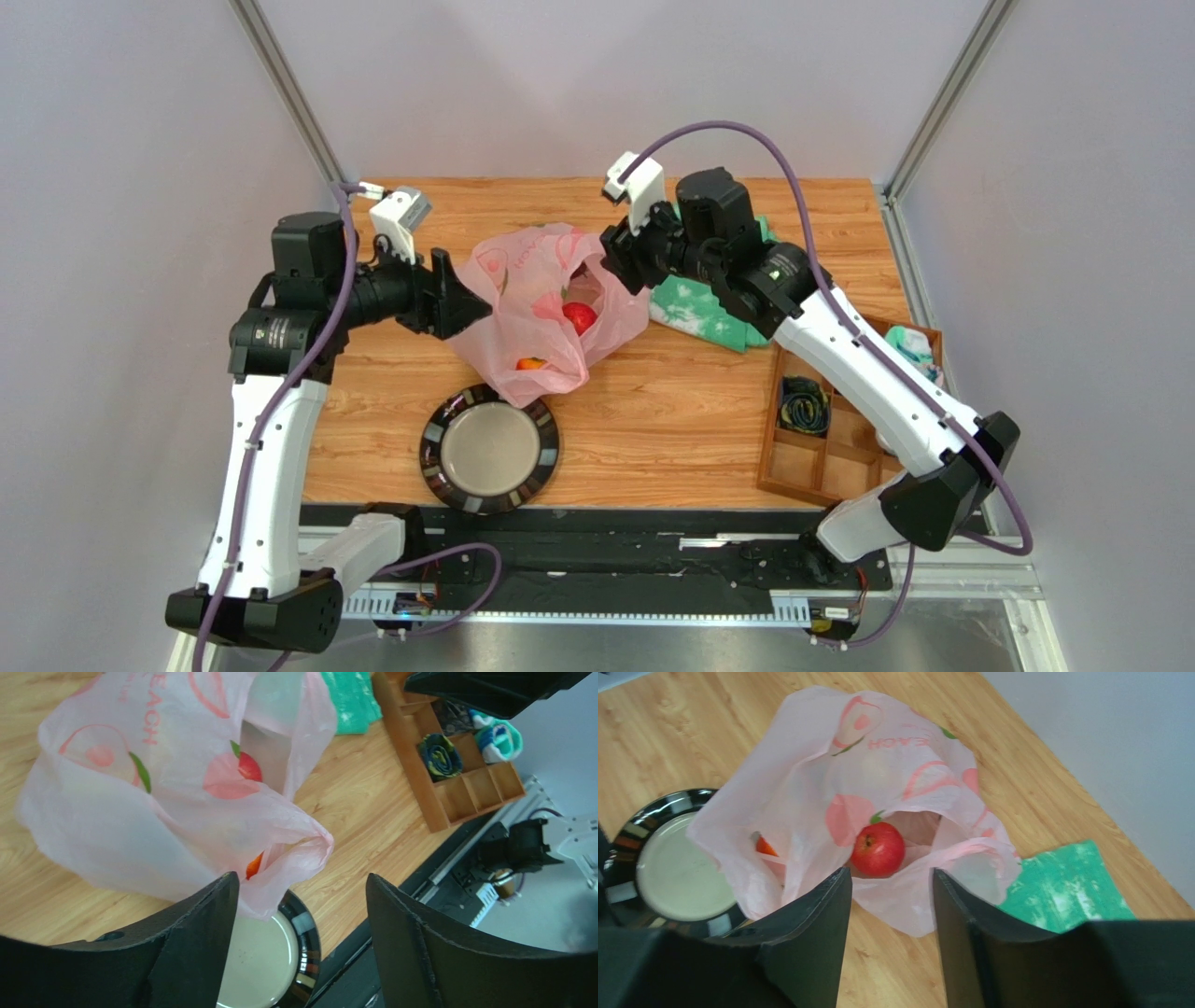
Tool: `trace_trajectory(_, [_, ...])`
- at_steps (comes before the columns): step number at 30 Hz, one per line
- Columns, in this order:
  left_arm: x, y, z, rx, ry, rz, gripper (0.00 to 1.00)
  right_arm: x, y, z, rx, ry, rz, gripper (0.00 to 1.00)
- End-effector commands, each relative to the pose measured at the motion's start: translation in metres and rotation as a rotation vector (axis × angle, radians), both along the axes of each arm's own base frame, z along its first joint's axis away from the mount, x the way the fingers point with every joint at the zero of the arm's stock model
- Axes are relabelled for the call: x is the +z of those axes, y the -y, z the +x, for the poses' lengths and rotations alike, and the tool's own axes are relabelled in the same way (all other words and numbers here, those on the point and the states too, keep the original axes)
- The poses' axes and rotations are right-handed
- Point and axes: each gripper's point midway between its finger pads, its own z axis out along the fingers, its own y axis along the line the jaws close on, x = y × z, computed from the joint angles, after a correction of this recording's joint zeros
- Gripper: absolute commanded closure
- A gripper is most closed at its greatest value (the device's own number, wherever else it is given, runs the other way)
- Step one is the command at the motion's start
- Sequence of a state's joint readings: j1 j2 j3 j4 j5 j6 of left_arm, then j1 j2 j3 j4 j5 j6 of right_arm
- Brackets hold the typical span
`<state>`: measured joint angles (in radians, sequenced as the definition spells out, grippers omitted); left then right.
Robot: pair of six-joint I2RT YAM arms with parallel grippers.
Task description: Take the fake fruits out of the plastic bag
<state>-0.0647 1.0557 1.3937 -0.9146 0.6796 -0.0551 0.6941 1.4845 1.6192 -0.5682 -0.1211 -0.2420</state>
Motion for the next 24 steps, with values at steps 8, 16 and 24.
trace_trajectory(8, [-0.084, 0.044, -0.003, -0.132, -0.096, 0.027, 0.10, -0.069, -0.015, -0.013, -0.020, -0.267, -0.027, 0.40])
trace_trajectory(16, [-0.137, 0.080, 0.001, -0.265, 0.015, 0.383, 0.11, -0.018, 0.023, 0.027, -0.149, -0.110, 0.027, 0.37])
trace_trajectory(24, [-0.178, 0.110, 0.008, -0.346, 0.086, 0.657, 0.11, -0.027, 0.041, 0.013, -0.155, -0.075, -0.002, 0.36])
